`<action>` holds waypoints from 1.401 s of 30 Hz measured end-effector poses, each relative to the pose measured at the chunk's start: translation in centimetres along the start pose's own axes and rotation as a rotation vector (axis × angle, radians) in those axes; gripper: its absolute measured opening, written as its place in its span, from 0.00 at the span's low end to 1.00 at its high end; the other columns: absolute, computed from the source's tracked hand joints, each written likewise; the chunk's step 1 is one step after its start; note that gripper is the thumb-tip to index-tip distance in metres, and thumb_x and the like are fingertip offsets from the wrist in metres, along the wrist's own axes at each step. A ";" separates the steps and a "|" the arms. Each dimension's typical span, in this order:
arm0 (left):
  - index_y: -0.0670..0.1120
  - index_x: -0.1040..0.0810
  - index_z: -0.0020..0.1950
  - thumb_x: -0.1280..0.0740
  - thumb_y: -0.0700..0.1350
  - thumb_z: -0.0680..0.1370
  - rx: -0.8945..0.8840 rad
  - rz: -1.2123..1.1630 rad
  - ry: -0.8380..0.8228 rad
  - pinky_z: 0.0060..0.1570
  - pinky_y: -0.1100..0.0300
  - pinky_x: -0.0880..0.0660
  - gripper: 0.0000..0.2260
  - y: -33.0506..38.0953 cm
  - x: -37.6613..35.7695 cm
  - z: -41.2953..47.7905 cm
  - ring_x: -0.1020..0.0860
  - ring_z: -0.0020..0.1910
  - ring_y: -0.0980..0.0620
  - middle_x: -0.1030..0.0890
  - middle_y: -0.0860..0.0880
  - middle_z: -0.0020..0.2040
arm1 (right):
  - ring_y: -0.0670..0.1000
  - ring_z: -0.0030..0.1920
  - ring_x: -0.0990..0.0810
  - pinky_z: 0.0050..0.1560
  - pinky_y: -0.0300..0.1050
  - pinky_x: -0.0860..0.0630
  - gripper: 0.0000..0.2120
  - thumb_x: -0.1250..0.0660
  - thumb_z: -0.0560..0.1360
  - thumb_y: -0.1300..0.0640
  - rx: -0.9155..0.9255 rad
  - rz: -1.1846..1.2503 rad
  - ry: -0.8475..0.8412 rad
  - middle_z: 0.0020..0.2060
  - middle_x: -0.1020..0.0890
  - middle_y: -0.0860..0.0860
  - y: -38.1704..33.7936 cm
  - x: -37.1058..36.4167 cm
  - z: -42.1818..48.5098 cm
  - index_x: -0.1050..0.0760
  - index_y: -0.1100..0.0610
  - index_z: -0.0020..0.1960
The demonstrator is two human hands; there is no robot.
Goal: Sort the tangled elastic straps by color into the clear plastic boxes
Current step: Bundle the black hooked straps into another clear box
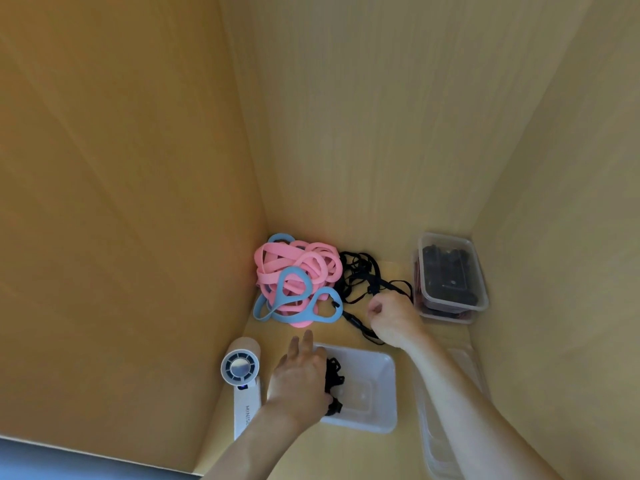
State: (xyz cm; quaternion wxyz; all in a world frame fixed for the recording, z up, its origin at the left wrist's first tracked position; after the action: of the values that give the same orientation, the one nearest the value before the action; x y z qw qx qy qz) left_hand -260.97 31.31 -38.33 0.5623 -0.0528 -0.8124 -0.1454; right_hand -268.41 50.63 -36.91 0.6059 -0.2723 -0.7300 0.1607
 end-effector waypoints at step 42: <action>0.63 0.26 0.54 0.34 0.54 0.75 0.052 -0.735 0.132 0.45 0.73 0.28 0.08 -3.3 4.1 2.3 0.25 0.60 0.59 0.26 0.60 0.62 | 0.51 0.38 0.20 0.33 0.42 0.27 0.07 0.39 0.76 0.59 -0.293 -0.020 -0.049 0.40 0.19 0.51 0.5 -0.9 1.5 0.22 0.57 0.45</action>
State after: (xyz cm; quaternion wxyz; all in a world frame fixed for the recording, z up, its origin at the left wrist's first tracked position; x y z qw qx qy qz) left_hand -265.34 28.54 -35.80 0.5250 0.2663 -0.7424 -0.3200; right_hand -269.68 50.63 -38.19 0.5431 -0.3465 -0.7630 0.0529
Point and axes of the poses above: each hand's wrist, its own z-axis towards the middle knuckle, its own x-axis out of the back of the hand, y = z × x, the point moved 4 cm from there along z, towards the middle knuckle
